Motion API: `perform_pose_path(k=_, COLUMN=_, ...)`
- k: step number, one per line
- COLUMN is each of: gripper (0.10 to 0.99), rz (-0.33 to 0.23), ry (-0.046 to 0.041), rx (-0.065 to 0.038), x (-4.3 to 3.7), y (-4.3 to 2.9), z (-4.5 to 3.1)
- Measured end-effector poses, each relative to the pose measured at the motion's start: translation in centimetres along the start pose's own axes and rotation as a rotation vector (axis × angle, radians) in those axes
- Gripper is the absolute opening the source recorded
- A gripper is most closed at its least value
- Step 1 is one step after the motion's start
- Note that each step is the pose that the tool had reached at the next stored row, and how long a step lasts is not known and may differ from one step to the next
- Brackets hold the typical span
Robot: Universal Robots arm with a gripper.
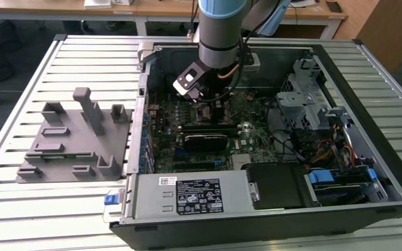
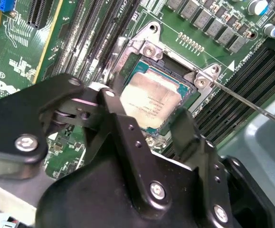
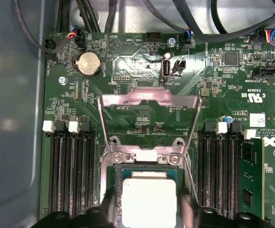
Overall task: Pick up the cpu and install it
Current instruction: 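Place the cpu into insertion slot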
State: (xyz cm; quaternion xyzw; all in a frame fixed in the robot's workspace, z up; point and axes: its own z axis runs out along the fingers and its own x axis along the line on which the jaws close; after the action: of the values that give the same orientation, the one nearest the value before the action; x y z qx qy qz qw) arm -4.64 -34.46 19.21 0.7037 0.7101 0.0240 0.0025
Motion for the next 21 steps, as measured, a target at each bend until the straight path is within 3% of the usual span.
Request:
perform_pose_path(k=1, gripper=0.675, rz=0.0, ry=-0.0008, rx=0.0, x=0.0, y=0.0, z=0.0)
perform_pose_path(k=7, gripper=0.675, rz=0.0, ry=-0.0007, rx=0.0, x=0.1, y=0.0, z=0.01)
perform_pose_path(k=9, gripper=0.596, rz=0.0, ry=-0.0007, rx=0.0, x=0.24, y=0.0, z=0.02)
perform_pose_path(k=11, gripper=0.596, rz=0.0, ry=-0.0011, rx=0.0, x=0.29, y=0.0, z=0.01)
perform_pose_path(k=12, gripper=0.541, rz=0.0, ry=-0.001, rx=0.0, x=0.3, y=0.0, z=0.01)
perform_pose_path(k=21, gripper=0.553, rz=0.0, ry=0.0, rx=0.0, x=0.34, y=0.02, z=0.05)
